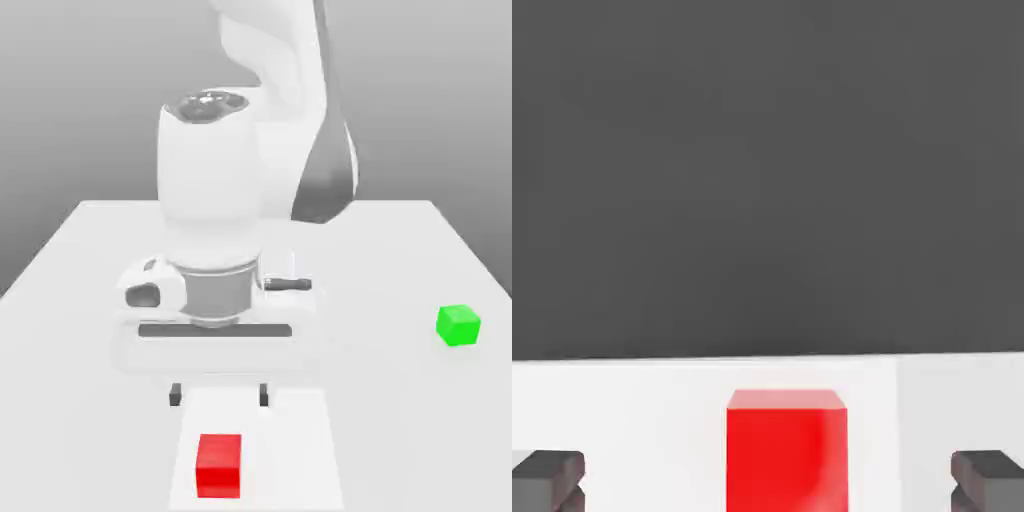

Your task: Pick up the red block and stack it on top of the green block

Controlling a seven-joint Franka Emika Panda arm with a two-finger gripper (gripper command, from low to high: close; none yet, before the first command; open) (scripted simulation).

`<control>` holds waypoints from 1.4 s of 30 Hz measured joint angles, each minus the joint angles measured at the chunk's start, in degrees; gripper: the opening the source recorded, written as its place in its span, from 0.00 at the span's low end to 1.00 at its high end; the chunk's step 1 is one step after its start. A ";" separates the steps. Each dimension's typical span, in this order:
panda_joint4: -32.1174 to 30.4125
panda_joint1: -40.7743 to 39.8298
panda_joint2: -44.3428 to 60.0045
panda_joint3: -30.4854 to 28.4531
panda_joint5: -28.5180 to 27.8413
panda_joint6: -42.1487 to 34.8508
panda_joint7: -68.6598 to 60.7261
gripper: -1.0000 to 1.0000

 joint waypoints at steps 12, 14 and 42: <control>1.15 -1.37 10.77 1.61 1.52 8.51 -1.24 0.00; 0.68 -1.04 7.77 1.16 0.88 5.99 -0.78 0.00; -14.99 41.75 -6.13 27.68 -7.45 7.51 10.91 0.00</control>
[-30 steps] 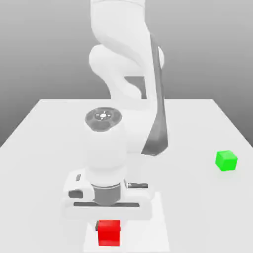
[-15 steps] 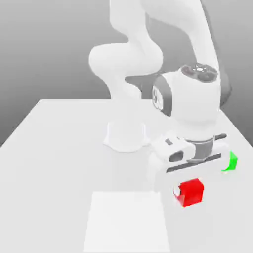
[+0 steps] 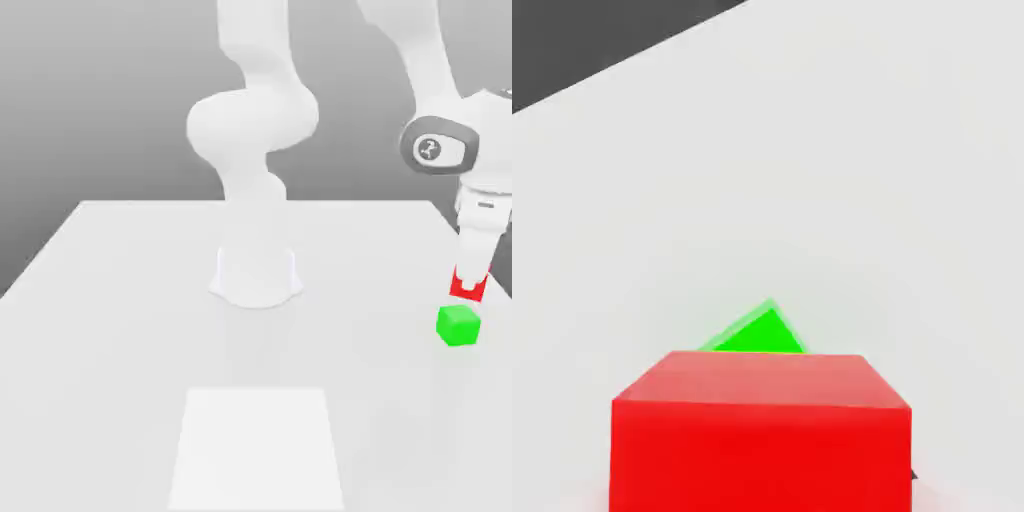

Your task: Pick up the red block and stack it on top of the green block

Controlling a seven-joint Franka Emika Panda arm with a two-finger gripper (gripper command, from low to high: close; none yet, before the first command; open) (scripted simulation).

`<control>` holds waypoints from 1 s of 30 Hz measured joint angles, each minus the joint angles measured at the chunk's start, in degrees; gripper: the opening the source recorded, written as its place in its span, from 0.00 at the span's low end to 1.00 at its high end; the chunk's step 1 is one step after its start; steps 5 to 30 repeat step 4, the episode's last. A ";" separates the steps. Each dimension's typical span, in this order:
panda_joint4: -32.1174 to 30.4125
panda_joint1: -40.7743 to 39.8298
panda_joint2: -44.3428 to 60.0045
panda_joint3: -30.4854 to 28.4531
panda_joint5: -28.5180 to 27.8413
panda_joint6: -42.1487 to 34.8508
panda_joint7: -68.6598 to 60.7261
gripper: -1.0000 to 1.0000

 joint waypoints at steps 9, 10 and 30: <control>0.10 0.80 2.00 -1.34 -2.68 1.72 1.93 1.00; 0.10 0.80 2.00 -1.34 -2.68 1.72 1.93 1.00; 0.10 0.80 2.00 -1.34 -2.68 1.72 1.93 1.00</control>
